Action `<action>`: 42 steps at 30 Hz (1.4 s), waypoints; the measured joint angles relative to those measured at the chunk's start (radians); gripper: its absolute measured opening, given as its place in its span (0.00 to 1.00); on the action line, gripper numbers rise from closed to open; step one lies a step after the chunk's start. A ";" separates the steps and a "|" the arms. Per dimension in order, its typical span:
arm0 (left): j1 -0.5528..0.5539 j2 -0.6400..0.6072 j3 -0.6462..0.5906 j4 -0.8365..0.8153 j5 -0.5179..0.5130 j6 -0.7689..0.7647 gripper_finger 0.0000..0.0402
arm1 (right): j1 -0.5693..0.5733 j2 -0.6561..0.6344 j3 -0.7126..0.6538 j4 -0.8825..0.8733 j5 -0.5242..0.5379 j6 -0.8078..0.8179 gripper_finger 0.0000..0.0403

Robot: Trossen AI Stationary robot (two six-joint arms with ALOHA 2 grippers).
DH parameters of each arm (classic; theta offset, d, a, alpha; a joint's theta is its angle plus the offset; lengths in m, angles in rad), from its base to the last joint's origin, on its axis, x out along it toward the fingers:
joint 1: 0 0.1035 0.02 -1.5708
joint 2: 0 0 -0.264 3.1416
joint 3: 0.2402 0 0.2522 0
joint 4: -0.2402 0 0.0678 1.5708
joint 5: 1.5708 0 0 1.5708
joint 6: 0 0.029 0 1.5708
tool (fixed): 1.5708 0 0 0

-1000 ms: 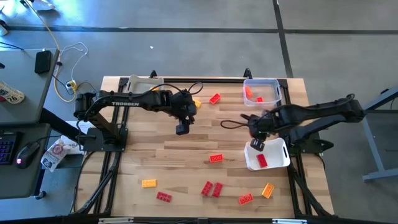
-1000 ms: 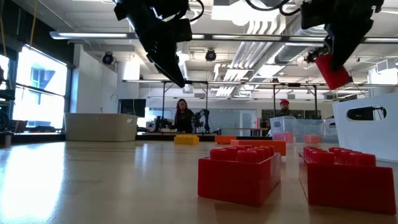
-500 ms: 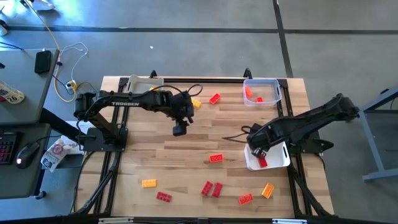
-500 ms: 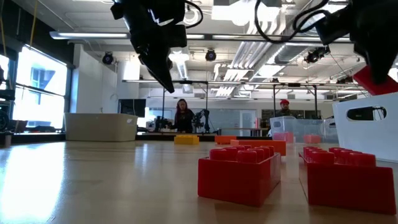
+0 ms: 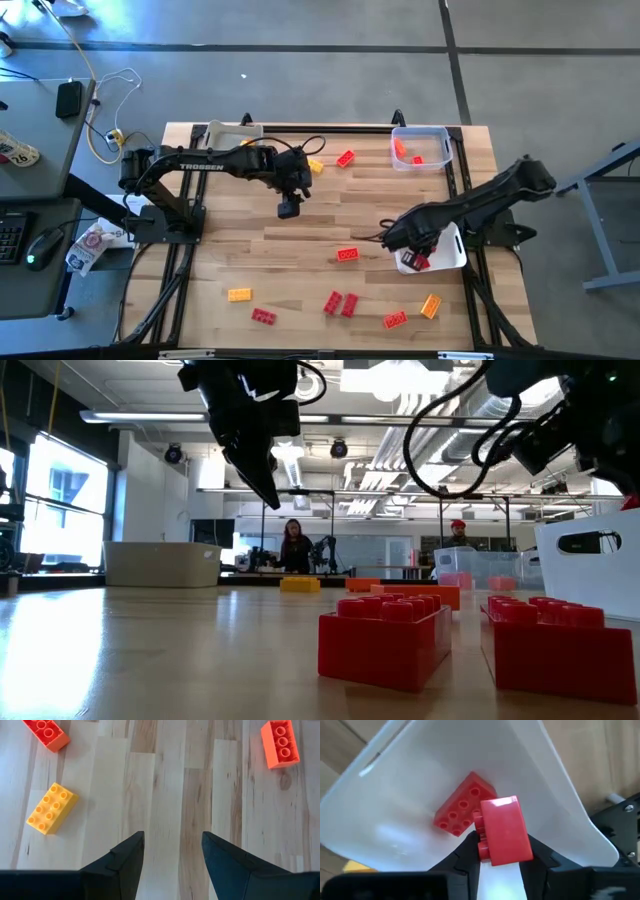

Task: Sort & place blocks by color
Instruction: Put the red block into the white bin, then put the orange block into the transparent bin

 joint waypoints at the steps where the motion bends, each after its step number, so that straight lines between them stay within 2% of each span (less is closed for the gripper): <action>1: 0.000 0.000 0.000 0.000 0.000 0.000 0.46 | 0.000 0.009 0.000 0.000 0.001 -0.009 0.24; 9: 0.000 0.000 0.000 0.000 0.000 0.000 0.46 | 0.000 0.026 0.000 -0.006 0.054 -0.006 0.33; 16: 0.000 0.000 0.000 0.000 0.000 -0.001 0.46 | 0.010 0.026 0.000 -0.052 0.055 -0.001 0.40; 27: 0.000 0.000 0.000 0.000 0.000 -0.003 0.46 | 0.032 0.026 0.017 -0.073 0.062 0.034 0.41; 34: 0.000 0.000 0.000 0.000 0.000 -0.057 0.46 | 0.032 0.026 0.123 -0.052 0.206 -0.039 0.42; 38: 0.000 0.000 0.000 -0.030 0.000 -0.113 0.46 | 0.031 0.026 0.173 0.021 0.306 -0.149 0.42; 42: 0.000 0.000 0.000 -0.102 -0.002 -0.153 0.46 | 0.023 0.026 0.196 0.137 0.363 -0.290 0.42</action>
